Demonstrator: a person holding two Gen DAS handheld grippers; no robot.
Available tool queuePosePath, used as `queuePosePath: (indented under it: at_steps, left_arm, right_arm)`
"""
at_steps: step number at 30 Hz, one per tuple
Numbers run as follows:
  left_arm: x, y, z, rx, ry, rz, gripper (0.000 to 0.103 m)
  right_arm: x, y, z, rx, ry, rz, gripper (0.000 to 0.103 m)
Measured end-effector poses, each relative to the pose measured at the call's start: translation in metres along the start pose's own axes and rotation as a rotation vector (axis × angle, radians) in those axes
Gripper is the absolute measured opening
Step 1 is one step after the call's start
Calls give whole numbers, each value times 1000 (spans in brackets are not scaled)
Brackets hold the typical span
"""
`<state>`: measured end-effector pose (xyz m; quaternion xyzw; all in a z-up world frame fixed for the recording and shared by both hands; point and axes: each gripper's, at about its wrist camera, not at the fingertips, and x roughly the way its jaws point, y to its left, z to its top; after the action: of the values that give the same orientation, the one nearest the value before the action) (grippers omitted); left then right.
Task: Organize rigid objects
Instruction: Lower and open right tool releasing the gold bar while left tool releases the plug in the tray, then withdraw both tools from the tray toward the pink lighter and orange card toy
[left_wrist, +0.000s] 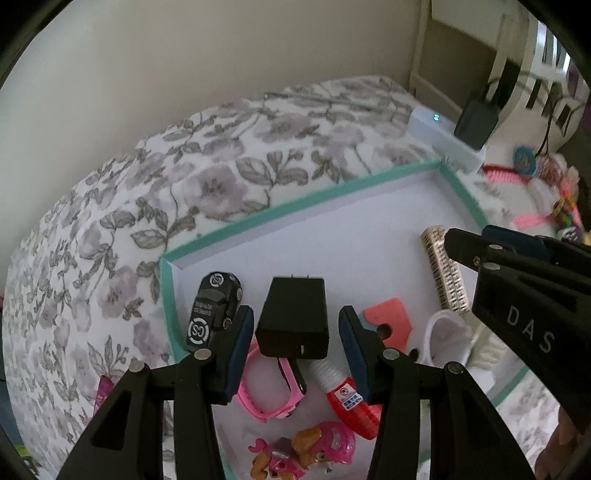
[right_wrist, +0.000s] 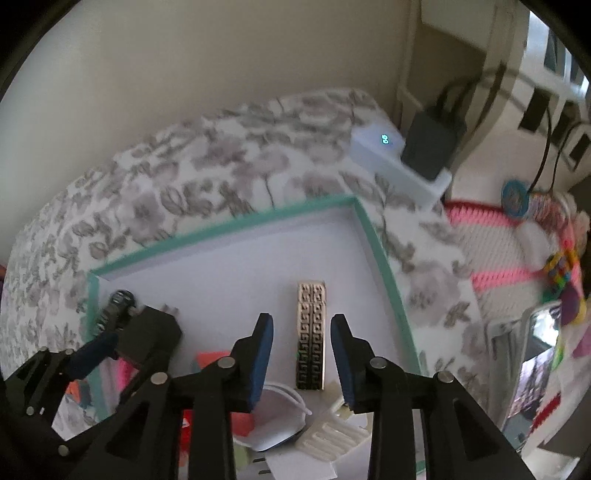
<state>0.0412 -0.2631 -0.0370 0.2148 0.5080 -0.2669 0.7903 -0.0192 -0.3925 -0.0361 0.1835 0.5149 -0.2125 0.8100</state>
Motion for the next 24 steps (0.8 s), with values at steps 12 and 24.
queuePosePath:
  at_steps: [12,24]
  left_arm:
    - [-41,41,12,-153,-109,-3,50]
    - [-44,113,1,-364,-114,110,71]
  right_arm:
    - [-49,9,13,-12,-122,36,36]
    - [-33,15,9,-23,-77,20,45]
